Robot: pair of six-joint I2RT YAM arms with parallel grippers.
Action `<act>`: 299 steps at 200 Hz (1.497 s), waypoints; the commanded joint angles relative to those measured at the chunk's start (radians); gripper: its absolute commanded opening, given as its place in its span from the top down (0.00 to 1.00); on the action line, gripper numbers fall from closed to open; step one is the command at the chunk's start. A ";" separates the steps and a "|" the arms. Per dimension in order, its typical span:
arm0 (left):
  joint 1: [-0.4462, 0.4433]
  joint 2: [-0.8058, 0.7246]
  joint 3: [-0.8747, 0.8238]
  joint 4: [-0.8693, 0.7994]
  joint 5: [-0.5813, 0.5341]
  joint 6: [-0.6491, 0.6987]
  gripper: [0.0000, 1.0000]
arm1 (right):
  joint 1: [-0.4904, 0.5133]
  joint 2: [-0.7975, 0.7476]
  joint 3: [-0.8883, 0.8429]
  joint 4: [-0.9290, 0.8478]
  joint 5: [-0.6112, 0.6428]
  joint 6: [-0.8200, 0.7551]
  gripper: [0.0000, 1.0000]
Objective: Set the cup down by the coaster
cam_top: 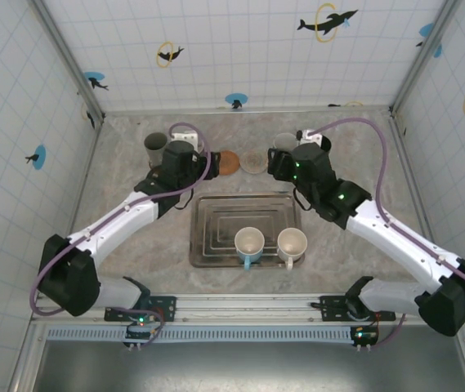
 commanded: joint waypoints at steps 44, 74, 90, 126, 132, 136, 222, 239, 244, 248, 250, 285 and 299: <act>-0.047 0.069 0.148 0.010 0.002 -0.057 0.31 | 0.033 -0.203 -0.145 0.146 0.081 0.028 0.26; -0.076 0.053 0.166 -0.039 -0.055 -0.054 0.31 | 0.034 -0.252 -0.173 0.129 0.079 0.017 0.22; -0.081 0.035 0.181 -0.070 -0.105 -0.046 0.31 | 0.034 -0.264 -0.164 0.089 0.083 0.003 0.22; -0.104 0.006 0.175 -0.090 -0.196 -0.070 0.31 | 0.033 -0.310 -0.173 0.059 0.120 -0.018 0.19; -0.107 0.006 0.167 -0.086 -0.212 -0.079 0.31 | 0.031 -0.312 -0.174 0.054 0.123 -0.019 0.19; -0.109 0.008 0.164 -0.085 -0.219 -0.084 0.30 | 0.030 -0.312 -0.173 0.049 0.122 -0.019 0.19; -0.166 0.198 0.240 -0.118 -0.232 -0.109 0.30 | 0.050 -0.186 -0.015 -0.106 0.070 -0.036 0.21; -0.172 0.223 0.242 -0.116 -0.238 -0.112 0.30 | 0.060 -0.133 0.039 -0.157 0.073 -0.041 0.21; -0.175 0.226 0.241 -0.106 -0.236 -0.114 0.30 | 0.062 -0.114 0.062 -0.180 0.073 -0.046 0.21; -0.178 0.229 0.242 -0.100 -0.233 -0.114 0.30 | 0.065 -0.097 0.082 -0.201 0.073 -0.050 0.22; -0.179 0.231 0.241 -0.094 -0.232 -0.116 0.30 | 0.065 -0.088 0.093 -0.212 0.074 -0.051 0.22; -0.186 0.257 0.239 -0.077 -0.194 -0.096 0.30 | 0.106 0.031 0.216 -0.323 0.082 -0.059 0.22; -0.190 0.255 0.241 -0.090 -0.195 -0.078 0.30 | 0.137 0.044 0.219 -0.319 0.095 -0.049 0.22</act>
